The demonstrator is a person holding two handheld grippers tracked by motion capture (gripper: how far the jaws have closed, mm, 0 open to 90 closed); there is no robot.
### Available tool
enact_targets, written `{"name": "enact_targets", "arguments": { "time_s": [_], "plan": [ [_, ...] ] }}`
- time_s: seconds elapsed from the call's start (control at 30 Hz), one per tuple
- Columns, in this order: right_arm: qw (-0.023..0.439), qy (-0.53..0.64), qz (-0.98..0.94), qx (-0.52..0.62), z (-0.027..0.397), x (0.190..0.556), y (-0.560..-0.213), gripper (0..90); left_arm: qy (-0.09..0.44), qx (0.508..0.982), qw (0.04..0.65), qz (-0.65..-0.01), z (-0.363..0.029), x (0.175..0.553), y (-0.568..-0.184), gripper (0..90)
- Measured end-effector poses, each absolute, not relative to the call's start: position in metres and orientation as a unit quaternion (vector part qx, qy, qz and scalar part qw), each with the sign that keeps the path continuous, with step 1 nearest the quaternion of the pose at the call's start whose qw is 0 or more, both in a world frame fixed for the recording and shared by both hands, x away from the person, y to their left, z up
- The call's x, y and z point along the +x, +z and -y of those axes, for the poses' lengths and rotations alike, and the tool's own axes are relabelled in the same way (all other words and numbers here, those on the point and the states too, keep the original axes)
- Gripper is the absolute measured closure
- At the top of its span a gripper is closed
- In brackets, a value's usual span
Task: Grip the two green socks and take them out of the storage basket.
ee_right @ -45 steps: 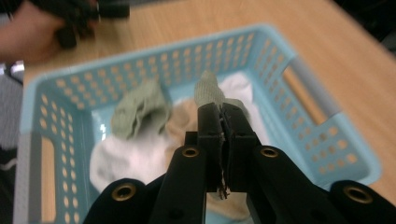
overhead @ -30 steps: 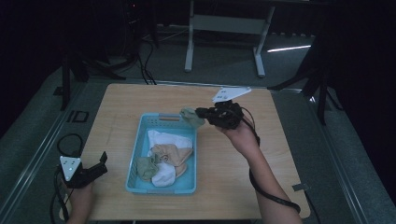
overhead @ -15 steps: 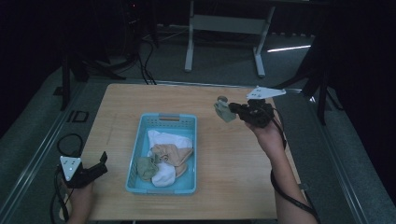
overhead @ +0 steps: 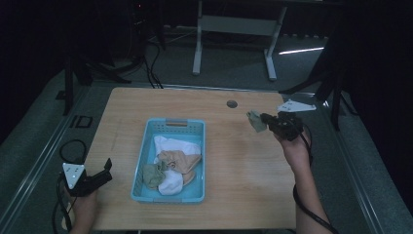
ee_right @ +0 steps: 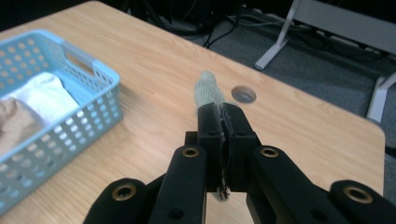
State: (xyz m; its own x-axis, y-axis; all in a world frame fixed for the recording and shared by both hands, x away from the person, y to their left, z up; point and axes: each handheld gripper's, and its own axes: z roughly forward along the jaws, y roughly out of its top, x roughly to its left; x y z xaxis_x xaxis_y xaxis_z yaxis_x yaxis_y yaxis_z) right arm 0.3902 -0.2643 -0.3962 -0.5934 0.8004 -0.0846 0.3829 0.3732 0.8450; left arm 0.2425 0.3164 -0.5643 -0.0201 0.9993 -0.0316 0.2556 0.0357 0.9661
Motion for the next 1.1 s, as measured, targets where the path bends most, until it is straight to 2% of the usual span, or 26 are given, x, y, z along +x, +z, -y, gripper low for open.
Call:
{"name": "enact_targets", "arguments": {
  "time_s": [0.17, 0.43, 0.63, 0.9, 0.93, 0.97, 1.07, 1.1],
  "plan": [
    [0.256, 0.401, -0.785, 0.397, 0.275, 0.389, -0.424, 87.3, 0.426, 0.547, 0.437, -0.573, -0.316, 0.243, -0.564, 0.0],
    [0.216, 0.363, -0.807, 0.413, 0.27, 0.388, -0.493, 87.2, 0.426, 0.548, 0.437, -0.573, -0.317, 0.243, -0.564, 0.0],
    [0.183, 0.37, -0.807, 0.423, 0.263, 0.385, -0.518, 87.1, 0.426, 0.548, 0.437, -0.573, -0.317, 0.242, -0.564, 0.0],
    [0.154, 0.37, -0.812, 0.424, 0.258, 0.384, -0.529, 85.3, 0.425, 0.548, 0.437, -0.573, -0.317, 0.243, -0.564, 0.0],
    [0.156, 0.37, -0.814, 0.419, 0.258, 0.383, -0.529, 81.9, 0.425, 0.548, 0.437, -0.573, -0.317, 0.243, -0.564, 0.0],
    [0.147, 0.378, -0.815, 0.414, 0.257, 0.383, -0.528, 70.1, 0.425, 0.548, 0.436, -0.573, -0.317, 0.243, -0.564, 0.0],
    [0.145, 0.391, -0.814, 0.404, 0.256, 0.381, -0.521, 56.2, 0.425, 0.548, 0.436, -0.573, -0.316, 0.243, -0.564, 0.0],
    [0.14, 0.396, -0.814, 0.401, 0.255, 0.38, -0.518, 54.1, 0.425, 0.548, 0.436, -0.573, -0.316, 0.243, -0.564, 0.0]
  ]
}}
